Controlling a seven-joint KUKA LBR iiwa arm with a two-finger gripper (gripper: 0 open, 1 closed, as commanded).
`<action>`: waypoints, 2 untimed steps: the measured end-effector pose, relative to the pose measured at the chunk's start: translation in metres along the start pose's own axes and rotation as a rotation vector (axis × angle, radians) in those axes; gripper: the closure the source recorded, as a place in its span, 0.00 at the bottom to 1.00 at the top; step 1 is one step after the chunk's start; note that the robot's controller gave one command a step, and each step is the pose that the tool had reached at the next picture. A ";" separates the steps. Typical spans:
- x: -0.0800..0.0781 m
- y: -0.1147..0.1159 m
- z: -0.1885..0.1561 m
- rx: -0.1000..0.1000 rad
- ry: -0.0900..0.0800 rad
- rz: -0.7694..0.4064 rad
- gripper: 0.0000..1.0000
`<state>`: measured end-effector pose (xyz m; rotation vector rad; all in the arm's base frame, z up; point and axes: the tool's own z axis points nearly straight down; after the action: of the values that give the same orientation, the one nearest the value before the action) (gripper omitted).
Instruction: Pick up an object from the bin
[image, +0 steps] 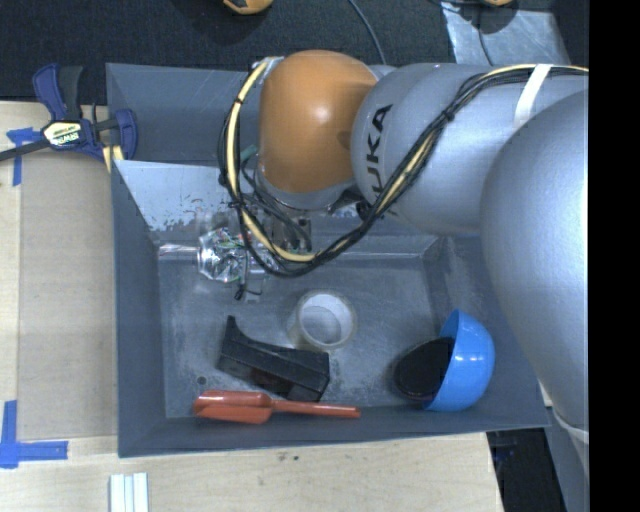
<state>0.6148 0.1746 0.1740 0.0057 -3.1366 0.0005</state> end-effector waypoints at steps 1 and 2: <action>-0.002 -0.001 -0.005 -0.001 -0.008 0.004 0.00; -0.011 -0.061 0.105 -0.001 -0.004 0.045 0.00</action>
Offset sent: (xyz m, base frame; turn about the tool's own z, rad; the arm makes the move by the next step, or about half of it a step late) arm 0.0108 -0.0589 -0.1040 0.0422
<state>0.6252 0.1140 0.0685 -0.0643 -3.1403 -0.0003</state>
